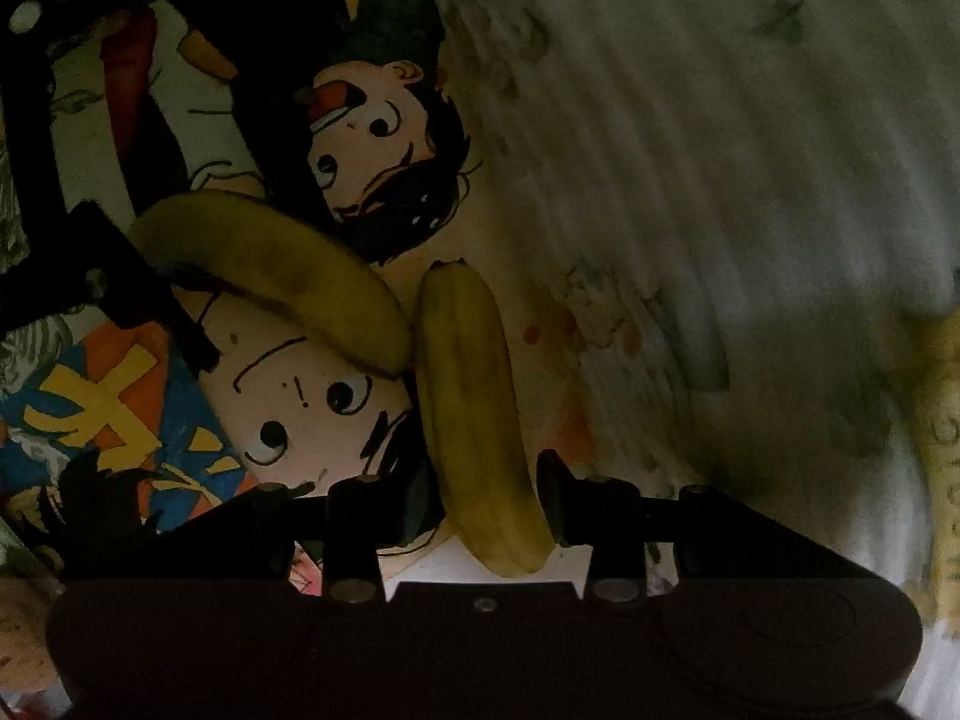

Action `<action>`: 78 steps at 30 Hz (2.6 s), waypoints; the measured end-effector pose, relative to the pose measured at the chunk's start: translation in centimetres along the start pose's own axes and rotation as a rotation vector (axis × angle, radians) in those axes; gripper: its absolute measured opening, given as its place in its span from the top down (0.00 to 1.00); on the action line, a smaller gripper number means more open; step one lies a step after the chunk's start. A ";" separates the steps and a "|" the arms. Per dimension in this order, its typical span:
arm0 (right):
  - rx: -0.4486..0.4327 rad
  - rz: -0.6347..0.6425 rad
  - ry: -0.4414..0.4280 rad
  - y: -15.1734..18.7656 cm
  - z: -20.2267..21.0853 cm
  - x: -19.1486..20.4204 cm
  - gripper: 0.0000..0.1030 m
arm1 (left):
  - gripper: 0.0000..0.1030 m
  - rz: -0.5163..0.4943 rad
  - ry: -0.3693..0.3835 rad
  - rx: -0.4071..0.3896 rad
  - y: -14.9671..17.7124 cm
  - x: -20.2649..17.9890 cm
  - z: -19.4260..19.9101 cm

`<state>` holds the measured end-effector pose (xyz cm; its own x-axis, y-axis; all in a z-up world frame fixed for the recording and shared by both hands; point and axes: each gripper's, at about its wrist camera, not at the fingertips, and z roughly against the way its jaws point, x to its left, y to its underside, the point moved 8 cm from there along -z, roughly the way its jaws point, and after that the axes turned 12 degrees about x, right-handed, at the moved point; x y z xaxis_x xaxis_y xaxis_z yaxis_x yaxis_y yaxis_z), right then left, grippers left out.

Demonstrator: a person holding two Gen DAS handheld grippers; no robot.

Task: Organize fruits
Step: 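Grasp one banana with the right tool while the left tool grasps the other banana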

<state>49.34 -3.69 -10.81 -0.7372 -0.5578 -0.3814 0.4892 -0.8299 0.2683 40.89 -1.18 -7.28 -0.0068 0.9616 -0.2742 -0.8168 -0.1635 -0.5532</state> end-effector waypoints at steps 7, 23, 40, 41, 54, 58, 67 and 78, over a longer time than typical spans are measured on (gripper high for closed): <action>-0.036 -0.029 0.051 0.0 0.2 0.1 0.64 | 0.60 0.015 -0.012 -0.004 0.0 0.1 -0.4; -0.191 -0.449 0.220 2.4 1.1 3.9 0.66 | 0.65 0.161 0.059 -0.039 0.7 1.8 0.1; -0.193 -0.620 -0.123 1.7 3.9 1.1 0.62 | 0.65 0.207 0.038 -0.023 0.9 2.1 0.6; -0.197 -0.621 -0.134 1.6 3.6 0.9 0.62 | 0.65 0.205 0.035 -0.023 0.8 2.0 0.6; -0.199 -0.894 -0.051 2.6 4.4 1.2 0.64 | 0.65 0.226 0.053 -0.022 1.0 2.4 0.6; -0.198 -1.050 -0.074 3.0 5.4 0.9 0.64 | 0.65 0.239 0.054 -0.034 1.2 2.5 0.7; -0.266 -1.397 -0.220 6.0 6.9 0.4 0.65 | 0.65 0.269 0.058 -0.034 1.9 2.6 1.3; -0.396 -1.635 -0.350 8.8 5.2 2.2 0.66 | 0.65 0.306 0.085 -0.042 2.3 2.5 2.6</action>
<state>49.57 -12.15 -4.73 -0.5817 0.7896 0.1955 -0.7796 -0.4726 -0.4110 37.53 1.44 -7.22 -0.1987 0.8449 -0.4965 -0.7600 -0.4528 -0.4662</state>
